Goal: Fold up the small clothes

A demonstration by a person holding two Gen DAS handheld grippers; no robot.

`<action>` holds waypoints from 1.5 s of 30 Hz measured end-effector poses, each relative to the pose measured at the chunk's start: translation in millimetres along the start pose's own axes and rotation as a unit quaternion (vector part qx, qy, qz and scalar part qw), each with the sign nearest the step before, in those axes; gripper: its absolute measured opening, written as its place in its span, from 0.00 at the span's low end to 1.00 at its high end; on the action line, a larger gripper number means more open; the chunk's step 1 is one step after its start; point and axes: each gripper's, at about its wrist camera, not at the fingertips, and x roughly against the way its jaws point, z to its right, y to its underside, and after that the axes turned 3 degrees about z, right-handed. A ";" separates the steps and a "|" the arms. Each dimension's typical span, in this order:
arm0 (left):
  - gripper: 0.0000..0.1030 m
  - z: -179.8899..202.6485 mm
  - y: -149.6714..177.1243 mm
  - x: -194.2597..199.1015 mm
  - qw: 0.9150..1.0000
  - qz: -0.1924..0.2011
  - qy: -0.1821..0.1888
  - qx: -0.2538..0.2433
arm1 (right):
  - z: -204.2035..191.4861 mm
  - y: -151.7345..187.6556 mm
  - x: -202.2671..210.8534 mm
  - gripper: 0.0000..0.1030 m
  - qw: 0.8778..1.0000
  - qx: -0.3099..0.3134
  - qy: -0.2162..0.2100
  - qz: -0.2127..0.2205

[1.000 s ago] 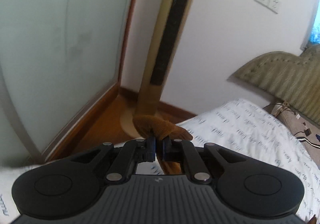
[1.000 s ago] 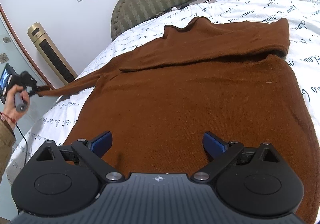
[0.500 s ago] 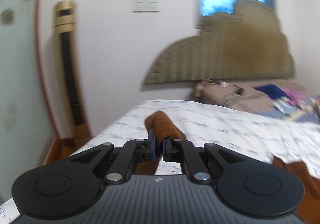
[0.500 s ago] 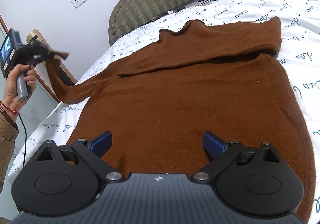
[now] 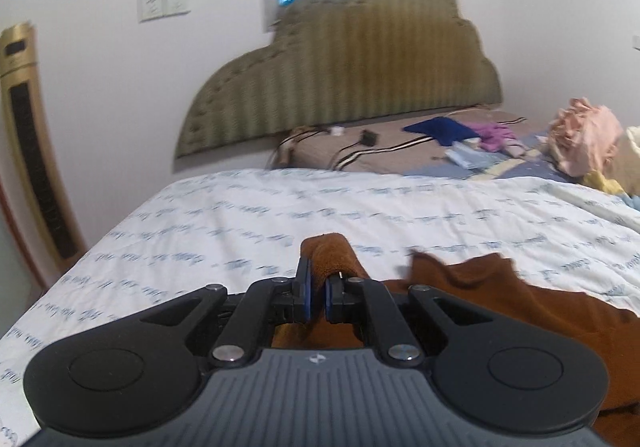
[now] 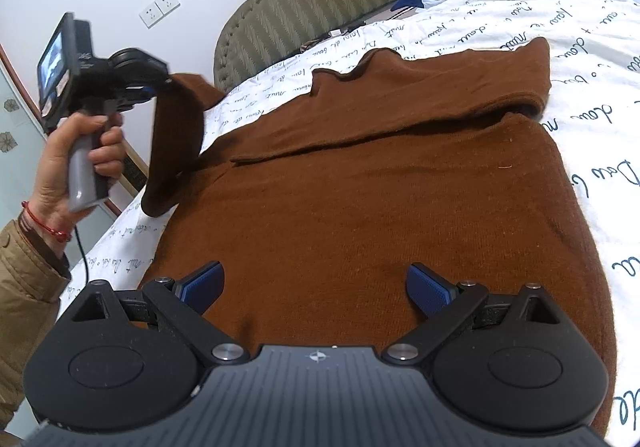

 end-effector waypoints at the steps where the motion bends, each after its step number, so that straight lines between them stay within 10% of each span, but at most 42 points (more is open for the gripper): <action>1: 0.06 9.1 1.5 0.7 1.000 0.004 0.008 -0.003 | 0.3 -0.4 -0.2 0.93 1.000 -0.002 -0.001 0.001; 4: 0.13 38.9 13.8 -12.5 0.997 -0.026 0.059 -0.033 | 1.2 -1.9 0.0 0.93 1.000 -0.005 -0.001 0.006; 9: 0.70 72.5 60.1 -35.2 0.975 -0.138 0.150 -0.088 | 4.2 -9.0 4.1 0.93 1.000 0.001 0.009 0.014; 16: 0.72 27.3 67.4 -10.5 0.981 -0.123 0.151 -0.020 | 12.5 -41.6 -3.9 0.93 0.999 0.019 0.016 0.031; 21: 0.75 -21.7 69.0 -2.6 0.997 -0.067 0.030 0.037 | 22.2 -88.3 -41.1 0.93 0.998 -0.018 -0.040 0.051; 35: 0.75 -75.4 109.4 -20.2 0.991 -0.078 -0.040 0.104 | 46.4 -121.5 -192.2 0.74 0.977 -0.197 -0.083 0.008; 45: 0.75 -67.2 117.1 -22.6 0.993 -0.075 -0.050 0.077 | 54.4 -119.9 -204.9 0.30 0.971 -0.235 -0.022 0.050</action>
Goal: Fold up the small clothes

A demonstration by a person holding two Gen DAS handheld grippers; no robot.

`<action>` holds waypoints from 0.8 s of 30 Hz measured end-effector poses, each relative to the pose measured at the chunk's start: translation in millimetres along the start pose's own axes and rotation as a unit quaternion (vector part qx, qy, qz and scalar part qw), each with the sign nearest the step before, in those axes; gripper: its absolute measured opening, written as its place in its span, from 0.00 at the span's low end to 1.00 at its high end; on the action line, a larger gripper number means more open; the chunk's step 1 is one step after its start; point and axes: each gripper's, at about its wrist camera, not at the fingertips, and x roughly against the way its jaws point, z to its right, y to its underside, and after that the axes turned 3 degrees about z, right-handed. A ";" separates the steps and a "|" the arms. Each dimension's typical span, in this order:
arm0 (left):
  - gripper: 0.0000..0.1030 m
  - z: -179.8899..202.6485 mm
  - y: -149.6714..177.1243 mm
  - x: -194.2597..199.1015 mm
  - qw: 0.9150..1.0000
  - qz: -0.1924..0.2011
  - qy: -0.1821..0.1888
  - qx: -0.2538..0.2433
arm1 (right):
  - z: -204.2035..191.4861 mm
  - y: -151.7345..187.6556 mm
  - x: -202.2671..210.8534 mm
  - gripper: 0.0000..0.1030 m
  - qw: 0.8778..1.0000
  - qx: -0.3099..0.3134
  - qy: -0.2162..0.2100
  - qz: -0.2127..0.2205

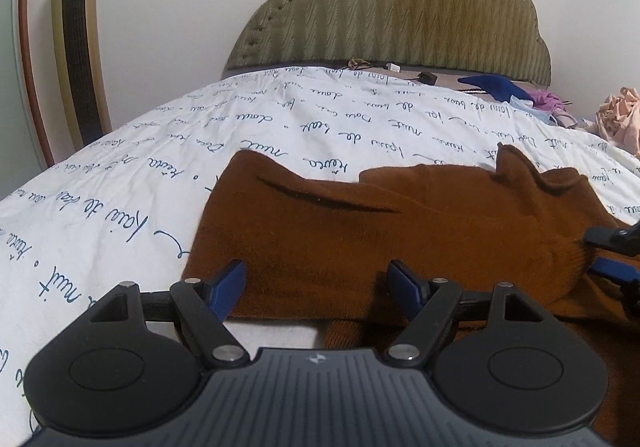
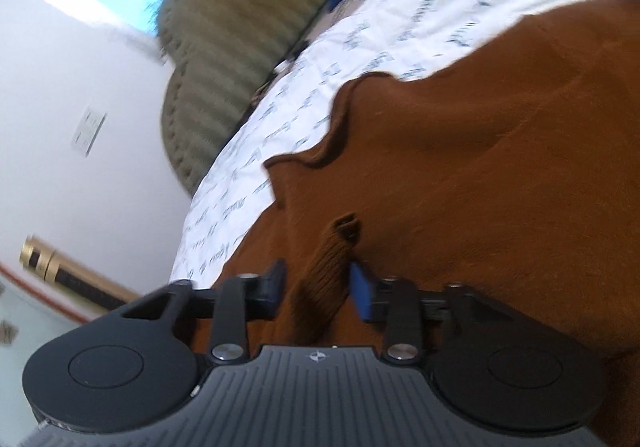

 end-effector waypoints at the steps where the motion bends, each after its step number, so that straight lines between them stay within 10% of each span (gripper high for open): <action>1: 0.75 0.0 0.3 -0.7 1.000 -0.001 -0.001 0.000 | 2.8 -0.1 1.2 0.30 1.000 -0.008 -0.005 -0.002; 9: 0.79 7.7 3.1 -6.4 1.000 -0.006 -0.011 -0.022 | -3.2 13.5 -0.6 0.44 0.997 -0.010 -0.026 -0.073; 17: 0.79 5.6 3.2 -3.9 1.000 0.000 -0.008 -0.016 | 3.8 -5.1 -22.0 0.45 0.998 -0.046 -0.033 -0.003; 19: 0.79 4.3 2.1 -1.3 1.000 0.005 -0.009 -0.010 | -3.0 -7.3 -19.8 0.17 1.000 -0.021 -0.023 -0.004; 24: 0.79 -9.7 -3.0 4.4 0.999 0.018 -0.022 0.029 | -23.6 -12.9 -1.1 0.14 0.998 0.060 0.010 0.017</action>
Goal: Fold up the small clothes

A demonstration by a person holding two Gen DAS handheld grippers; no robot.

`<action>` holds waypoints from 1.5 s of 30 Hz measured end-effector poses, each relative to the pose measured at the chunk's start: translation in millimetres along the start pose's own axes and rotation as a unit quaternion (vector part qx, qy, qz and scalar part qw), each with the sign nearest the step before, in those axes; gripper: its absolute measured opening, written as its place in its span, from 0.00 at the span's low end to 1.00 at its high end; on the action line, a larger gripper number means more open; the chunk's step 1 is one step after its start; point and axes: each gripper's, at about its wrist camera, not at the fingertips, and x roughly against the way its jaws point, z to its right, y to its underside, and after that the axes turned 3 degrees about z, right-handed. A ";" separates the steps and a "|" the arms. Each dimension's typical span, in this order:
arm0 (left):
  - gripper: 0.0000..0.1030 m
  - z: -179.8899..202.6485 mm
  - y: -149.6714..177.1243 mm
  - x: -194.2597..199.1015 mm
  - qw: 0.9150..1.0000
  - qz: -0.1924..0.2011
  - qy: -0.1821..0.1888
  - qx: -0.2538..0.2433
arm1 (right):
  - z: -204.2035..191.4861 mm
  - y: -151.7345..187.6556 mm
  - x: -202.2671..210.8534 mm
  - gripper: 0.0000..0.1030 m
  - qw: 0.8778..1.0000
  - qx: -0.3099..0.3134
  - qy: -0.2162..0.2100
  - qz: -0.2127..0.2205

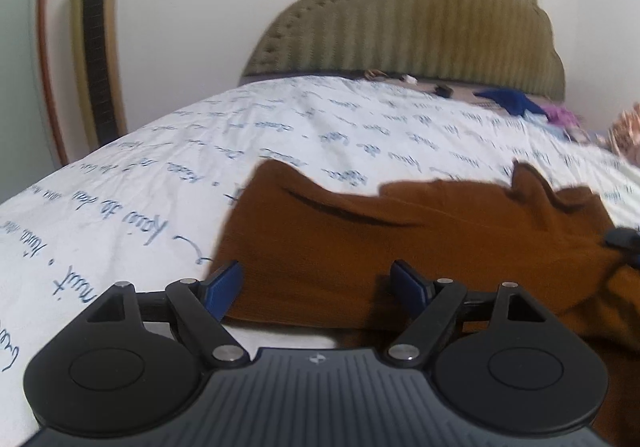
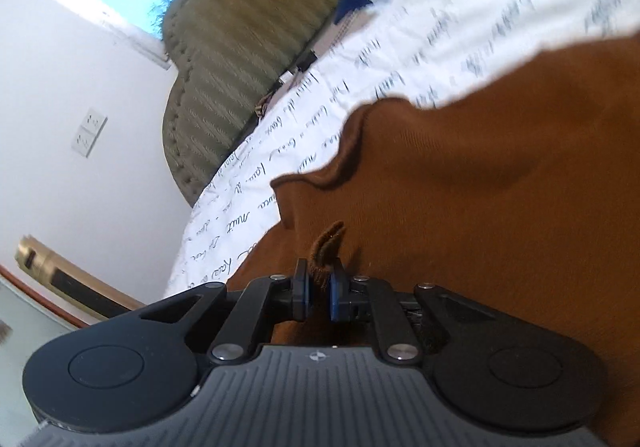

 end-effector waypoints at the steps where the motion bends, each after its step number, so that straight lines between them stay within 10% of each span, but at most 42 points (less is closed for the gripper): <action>1: 0.79 -3.2 -1.2 0.0 1.000 0.002 -0.005 0.008 | -1.9 -2.7 6.1 0.14 1.000 0.008 0.004 0.007; 14: 0.79 -22.7 -2.2 -11.9 0.998 -0.028 -0.018 0.056 | 32.8 -42.9 80.7 0.14 0.985 0.087 0.104 0.107; 34: 0.79 -17.5 -8.1 -15.4 0.998 -0.046 -0.030 0.037 | 93.1 -49.1 113.8 0.26 0.961 0.101 0.219 0.136; 40: 0.79 -10.5 -42.0 -32.8 0.993 -0.107 0.041 0.004 | 61.6 -50.7 125.5 0.38 0.951 0.173 0.204 0.155; 45: 0.79 -8.5 -63.2 -64.8 0.978 -0.161 0.124 0.036 | 32.2 -32.7 104.7 0.60 0.960 0.237 0.126 0.077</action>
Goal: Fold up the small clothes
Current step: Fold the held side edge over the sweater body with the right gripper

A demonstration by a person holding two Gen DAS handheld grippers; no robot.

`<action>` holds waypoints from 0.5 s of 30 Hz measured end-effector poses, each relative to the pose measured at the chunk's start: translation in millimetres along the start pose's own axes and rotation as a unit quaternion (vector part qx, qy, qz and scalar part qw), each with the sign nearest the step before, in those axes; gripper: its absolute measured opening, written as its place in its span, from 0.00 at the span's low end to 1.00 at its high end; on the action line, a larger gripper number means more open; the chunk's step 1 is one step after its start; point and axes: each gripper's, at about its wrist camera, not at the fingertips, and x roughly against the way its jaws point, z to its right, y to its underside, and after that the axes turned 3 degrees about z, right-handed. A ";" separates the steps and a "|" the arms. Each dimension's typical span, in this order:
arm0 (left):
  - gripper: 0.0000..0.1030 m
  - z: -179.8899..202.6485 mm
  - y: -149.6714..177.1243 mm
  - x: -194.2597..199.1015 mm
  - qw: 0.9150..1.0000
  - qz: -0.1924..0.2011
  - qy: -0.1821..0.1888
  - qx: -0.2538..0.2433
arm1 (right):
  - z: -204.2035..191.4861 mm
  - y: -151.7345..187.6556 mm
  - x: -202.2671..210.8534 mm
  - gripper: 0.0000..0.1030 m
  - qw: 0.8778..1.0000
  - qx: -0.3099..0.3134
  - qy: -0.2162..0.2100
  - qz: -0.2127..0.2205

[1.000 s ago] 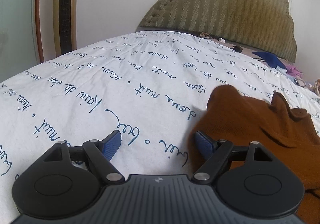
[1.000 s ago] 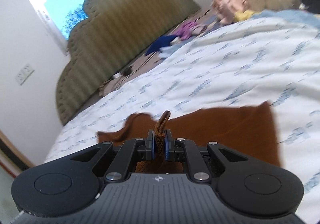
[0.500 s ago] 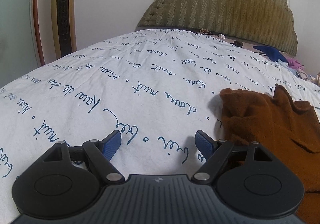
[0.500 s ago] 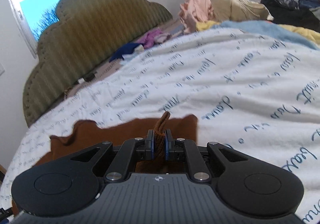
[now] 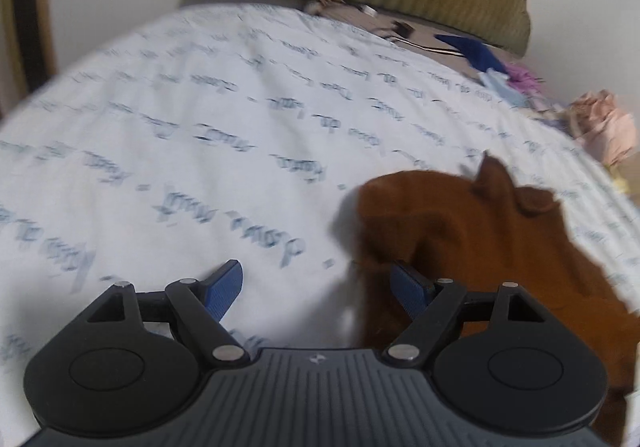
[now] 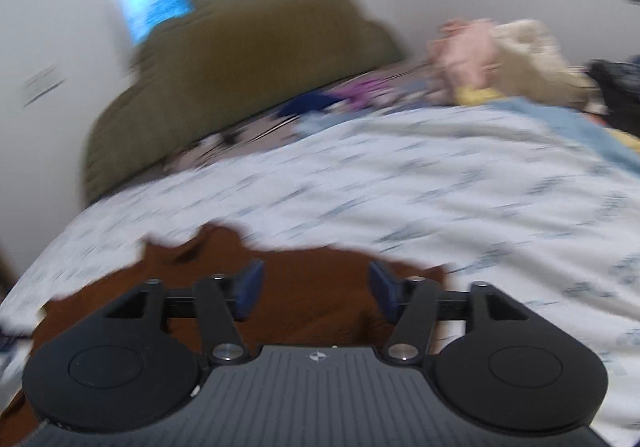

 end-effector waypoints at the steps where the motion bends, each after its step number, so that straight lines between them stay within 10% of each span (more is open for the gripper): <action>1: 0.79 -1.1 -4.1 -4.1 1.000 0.000 0.007 0.012 | -6.9 3.5 -1.8 0.60 1.000 0.011 -0.009 -0.009; 6: 0.77 2.4 -20.9 -34.1 0.999 -0.008 0.023 0.038 | -32.2 22.6 -8.2 0.69 0.996 0.060 -0.037 -0.054; 9: 0.55 9.4 -31.0 -53.1 1.000 -0.006 -0.007 0.020 | -39.4 33.2 -9.2 0.75 0.993 0.084 -0.043 -0.075; 15: 0.55 12.2 -47.0 -37.6 0.997 0.036 -0.060 -0.019 | -22.2 32.4 -0.4 0.77 0.992 0.103 0.028 -0.065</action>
